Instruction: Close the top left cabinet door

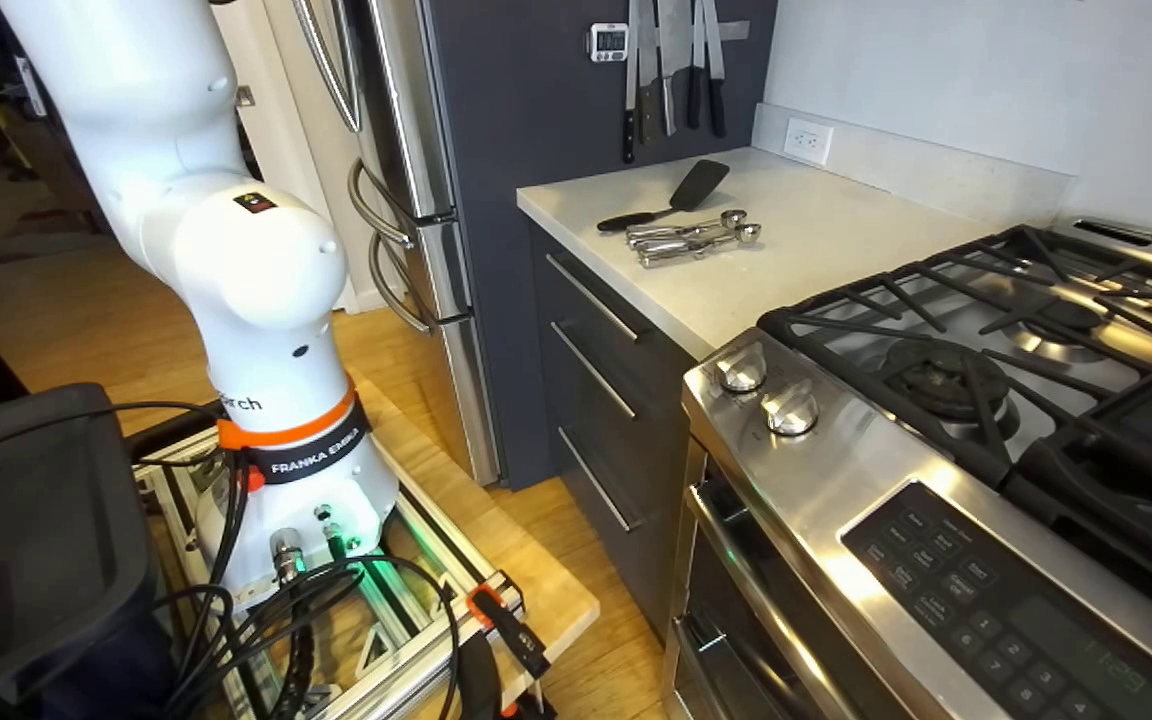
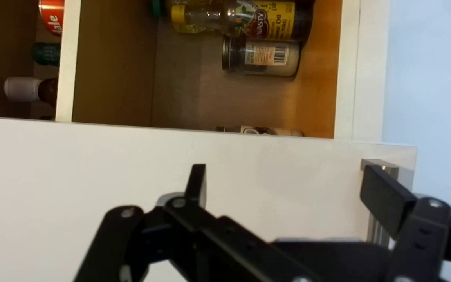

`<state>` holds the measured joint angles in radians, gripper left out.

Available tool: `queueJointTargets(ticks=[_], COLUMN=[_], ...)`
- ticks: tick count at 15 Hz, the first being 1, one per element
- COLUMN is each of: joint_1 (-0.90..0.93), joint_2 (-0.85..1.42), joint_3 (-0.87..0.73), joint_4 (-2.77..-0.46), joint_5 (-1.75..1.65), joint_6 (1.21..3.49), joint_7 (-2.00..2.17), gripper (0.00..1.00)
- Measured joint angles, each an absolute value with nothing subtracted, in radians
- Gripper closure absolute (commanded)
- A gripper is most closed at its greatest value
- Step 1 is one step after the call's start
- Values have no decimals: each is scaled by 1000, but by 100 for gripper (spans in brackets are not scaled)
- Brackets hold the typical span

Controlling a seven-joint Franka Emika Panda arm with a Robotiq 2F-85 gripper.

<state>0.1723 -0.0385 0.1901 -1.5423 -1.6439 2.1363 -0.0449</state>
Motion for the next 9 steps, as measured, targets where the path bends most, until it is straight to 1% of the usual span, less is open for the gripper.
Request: queueJointTargets(ticks=[4, 9], joint_1=[172, 157], joint_2=[-37, -31], joint_3=[189, 161], joint_4=[-1540, -1510], joint_5=[-1622, -1393], joint_6=[2133, 2057], joint_7=[-53, -279], gripper=[0, 0])
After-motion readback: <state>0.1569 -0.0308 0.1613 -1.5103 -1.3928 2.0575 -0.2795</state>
